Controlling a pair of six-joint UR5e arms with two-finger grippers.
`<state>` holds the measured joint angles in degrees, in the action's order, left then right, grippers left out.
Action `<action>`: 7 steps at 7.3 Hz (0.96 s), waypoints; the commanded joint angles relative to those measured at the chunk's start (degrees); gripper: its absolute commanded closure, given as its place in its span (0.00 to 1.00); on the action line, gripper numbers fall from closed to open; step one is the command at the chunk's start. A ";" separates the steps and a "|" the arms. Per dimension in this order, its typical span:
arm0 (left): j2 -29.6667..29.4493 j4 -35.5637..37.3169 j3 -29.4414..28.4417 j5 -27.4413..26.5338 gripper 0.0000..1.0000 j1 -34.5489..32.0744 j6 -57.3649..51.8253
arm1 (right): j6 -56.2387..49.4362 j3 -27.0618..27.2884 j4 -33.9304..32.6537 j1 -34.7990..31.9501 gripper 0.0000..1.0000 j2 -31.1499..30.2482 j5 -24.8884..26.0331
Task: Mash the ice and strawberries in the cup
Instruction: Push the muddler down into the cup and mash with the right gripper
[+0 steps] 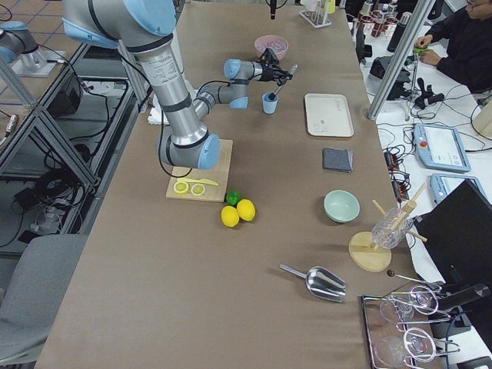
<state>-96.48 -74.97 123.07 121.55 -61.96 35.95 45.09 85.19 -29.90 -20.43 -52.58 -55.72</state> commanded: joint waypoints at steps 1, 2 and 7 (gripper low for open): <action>0.15 0.00 0.32 0.09 0.02 -0.09 0.09 | 0.00 -0.20 0.02 0.39 1.00 -0.41 0.08; 0.06 0.00 0.50 0.09 0.02 -0.18 0.09 | 0.00 -0.55 -0.07 0.39 1.00 -0.24 -0.01; 0.06 0.00 0.94 0.09 0.02 -0.18 2.37 | 0.00 -0.29 -0.16 0.91 1.00 0.02 0.08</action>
<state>-96.41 -74.97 124.04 121.64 -62.14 38.28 45.09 84.69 -29.99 -19.64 -52.74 -55.70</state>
